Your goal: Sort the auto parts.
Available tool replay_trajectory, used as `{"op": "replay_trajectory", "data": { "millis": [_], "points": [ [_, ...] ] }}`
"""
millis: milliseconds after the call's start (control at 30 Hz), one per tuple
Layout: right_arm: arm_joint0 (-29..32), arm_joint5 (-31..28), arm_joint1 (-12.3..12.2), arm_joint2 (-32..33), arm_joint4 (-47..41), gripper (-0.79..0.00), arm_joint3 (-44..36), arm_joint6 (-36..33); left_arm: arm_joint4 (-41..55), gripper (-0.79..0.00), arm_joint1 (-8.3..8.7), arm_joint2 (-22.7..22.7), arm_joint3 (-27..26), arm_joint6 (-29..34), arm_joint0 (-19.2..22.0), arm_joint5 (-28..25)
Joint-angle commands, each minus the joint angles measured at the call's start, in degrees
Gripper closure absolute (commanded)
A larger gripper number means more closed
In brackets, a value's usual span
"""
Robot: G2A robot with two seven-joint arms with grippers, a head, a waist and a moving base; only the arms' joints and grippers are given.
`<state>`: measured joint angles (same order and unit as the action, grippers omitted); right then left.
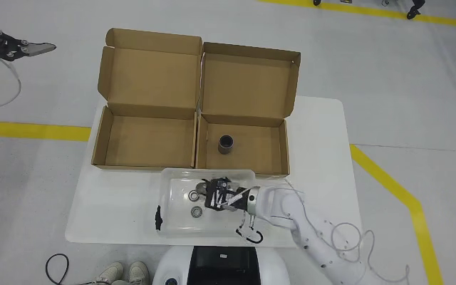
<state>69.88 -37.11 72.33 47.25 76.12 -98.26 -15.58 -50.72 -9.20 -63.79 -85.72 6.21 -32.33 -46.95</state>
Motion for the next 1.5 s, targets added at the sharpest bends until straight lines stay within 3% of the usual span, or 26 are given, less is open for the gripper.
{"op": "replay_trajectory", "data": {
  "millis": [0,300,800,1467],
  "points": [
    [-0.37,0.0,0.07,0.55,-1.18,0.0,-0.1,3.63,0.0,-0.785,0.0,0.0,0.0,0.0,0.0,0.0],
    [-3.67,-4.3,0.21,3.58,-5.5,0.0,1.85,17.68,0.0,-0.785,0.0,0.0,0.0,0.0,0.0,0.0],
    [-8.43,-6.94,0.65,9.77,-16.99,0.0,1.99,30.95,0.0,-0.785,0.0,0.0,0.0,0.0,0.0,0.0],
    [-12.12,-7.75,0.02,17.64,-17.51,0.0,-13.95,27.62,0.0,-0.785,0.0,0.0,0.0,0.0,0.0,0.0]
  ]
}}
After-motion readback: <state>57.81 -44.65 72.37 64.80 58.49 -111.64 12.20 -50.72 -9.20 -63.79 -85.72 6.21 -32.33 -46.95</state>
